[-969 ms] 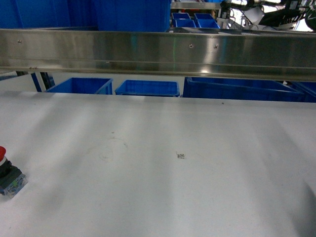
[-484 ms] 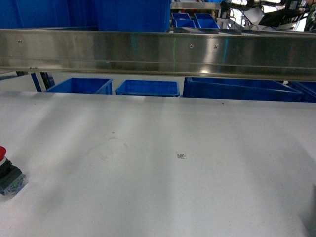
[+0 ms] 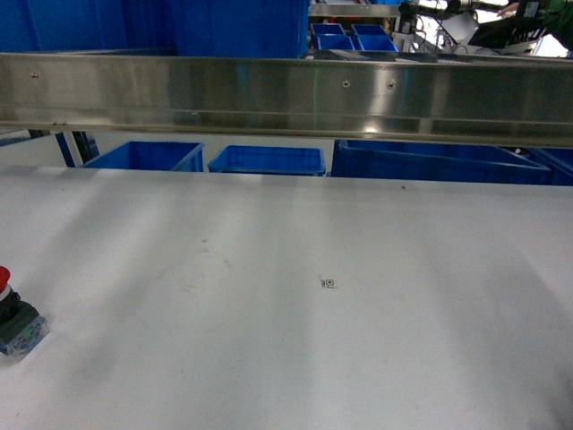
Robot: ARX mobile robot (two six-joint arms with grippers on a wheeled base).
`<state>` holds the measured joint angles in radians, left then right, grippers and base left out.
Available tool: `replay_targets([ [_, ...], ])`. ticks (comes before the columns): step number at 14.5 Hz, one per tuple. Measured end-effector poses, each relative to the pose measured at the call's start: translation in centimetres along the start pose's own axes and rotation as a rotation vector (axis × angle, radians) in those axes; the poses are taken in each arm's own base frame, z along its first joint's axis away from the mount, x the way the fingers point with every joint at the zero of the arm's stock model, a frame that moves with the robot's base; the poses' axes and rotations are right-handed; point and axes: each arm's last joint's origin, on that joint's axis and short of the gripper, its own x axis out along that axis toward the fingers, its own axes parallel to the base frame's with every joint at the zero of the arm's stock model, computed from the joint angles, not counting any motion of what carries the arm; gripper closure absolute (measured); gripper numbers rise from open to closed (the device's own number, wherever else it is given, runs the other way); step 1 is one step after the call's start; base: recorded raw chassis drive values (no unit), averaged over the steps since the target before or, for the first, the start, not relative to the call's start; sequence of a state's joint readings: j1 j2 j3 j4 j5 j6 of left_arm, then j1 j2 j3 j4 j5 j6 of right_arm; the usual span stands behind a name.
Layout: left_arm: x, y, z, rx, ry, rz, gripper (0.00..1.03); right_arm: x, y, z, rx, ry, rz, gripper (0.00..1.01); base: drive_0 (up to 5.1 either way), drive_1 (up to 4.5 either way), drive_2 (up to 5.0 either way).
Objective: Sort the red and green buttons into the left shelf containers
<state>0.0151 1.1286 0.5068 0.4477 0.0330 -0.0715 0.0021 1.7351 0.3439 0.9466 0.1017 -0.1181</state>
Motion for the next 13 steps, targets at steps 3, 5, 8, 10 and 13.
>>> replay_targets([
  [3,0.0,0.0,0.0,0.000,0.000,0.000,0.05,-2.8,0.6,2.9,0.014,-0.059,0.055,0.71,0.0,0.00,0.0],
  [5,0.0,0.0,0.0,0.000,0.000,0.000,0.05,-4.6,0.8,4.5,0.032,-0.057,0.094,0.71,0.0,0.00,0.0],
  [8,0.0,0.0,0.0,0.000,0.000,0.000,0.05,-9.5,0.5,10.8,0.025,-0.308,0.159,0.71,0.0,0.00,0.0],
  [10,0.0,0.0,0.0,0.000,0.000,0.001,0.05,-8.7,0.7,10.2,0.019,-0.256,0.163,0.71,0.0,0.00,0.0],
  [13,1.4,0.6,-2.1,0.025,0.028,0.049,0.05,-8.6,0.8,9.5,0.016,-0.232,0.166,0.71,0.0,0.00,0.0],
])
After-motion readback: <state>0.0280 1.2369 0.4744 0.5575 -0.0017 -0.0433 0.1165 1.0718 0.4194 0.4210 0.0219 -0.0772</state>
